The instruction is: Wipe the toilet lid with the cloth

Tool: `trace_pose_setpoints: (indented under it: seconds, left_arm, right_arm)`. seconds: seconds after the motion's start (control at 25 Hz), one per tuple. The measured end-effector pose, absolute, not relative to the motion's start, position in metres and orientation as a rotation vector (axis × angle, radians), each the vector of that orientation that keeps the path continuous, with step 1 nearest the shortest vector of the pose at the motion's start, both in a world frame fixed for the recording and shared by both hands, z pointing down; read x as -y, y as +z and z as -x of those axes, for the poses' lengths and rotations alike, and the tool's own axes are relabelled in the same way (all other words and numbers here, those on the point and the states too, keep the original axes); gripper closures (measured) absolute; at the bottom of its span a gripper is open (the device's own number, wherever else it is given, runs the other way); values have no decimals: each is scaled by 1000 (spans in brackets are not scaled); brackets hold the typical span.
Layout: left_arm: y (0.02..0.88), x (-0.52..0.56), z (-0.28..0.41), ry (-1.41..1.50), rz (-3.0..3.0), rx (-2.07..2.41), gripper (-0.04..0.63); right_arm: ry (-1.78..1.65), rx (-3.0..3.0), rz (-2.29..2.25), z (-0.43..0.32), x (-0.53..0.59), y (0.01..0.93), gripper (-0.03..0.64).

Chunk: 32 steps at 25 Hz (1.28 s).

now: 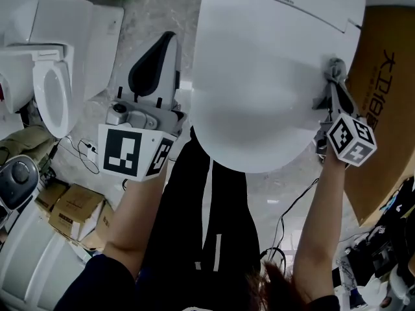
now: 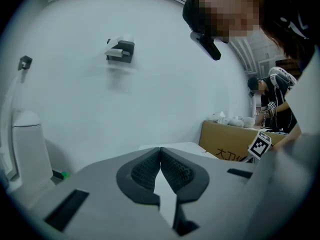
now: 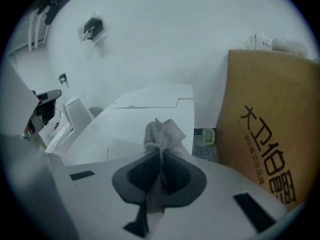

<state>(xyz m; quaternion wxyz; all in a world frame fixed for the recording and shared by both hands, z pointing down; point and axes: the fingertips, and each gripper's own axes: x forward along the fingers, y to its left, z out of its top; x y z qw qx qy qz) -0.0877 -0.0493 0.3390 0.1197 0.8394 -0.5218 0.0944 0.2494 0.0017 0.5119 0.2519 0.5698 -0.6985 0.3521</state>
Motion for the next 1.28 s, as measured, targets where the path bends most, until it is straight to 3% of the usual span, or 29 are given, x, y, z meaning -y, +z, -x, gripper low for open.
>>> trace_pose_setpoints:
  seconds: [0.56, 1.28]
  left_arm:
    - [350, 36, 93, 277, -2424, 1505, 575]
    - [341, 34, 102, 279, -2425, 1533, 575]
  right_arm:
    - [901, 1880, -1545, -227, -5, 512, 583]
    - [709, 2165, -1005, 7, 8, 508, 583]
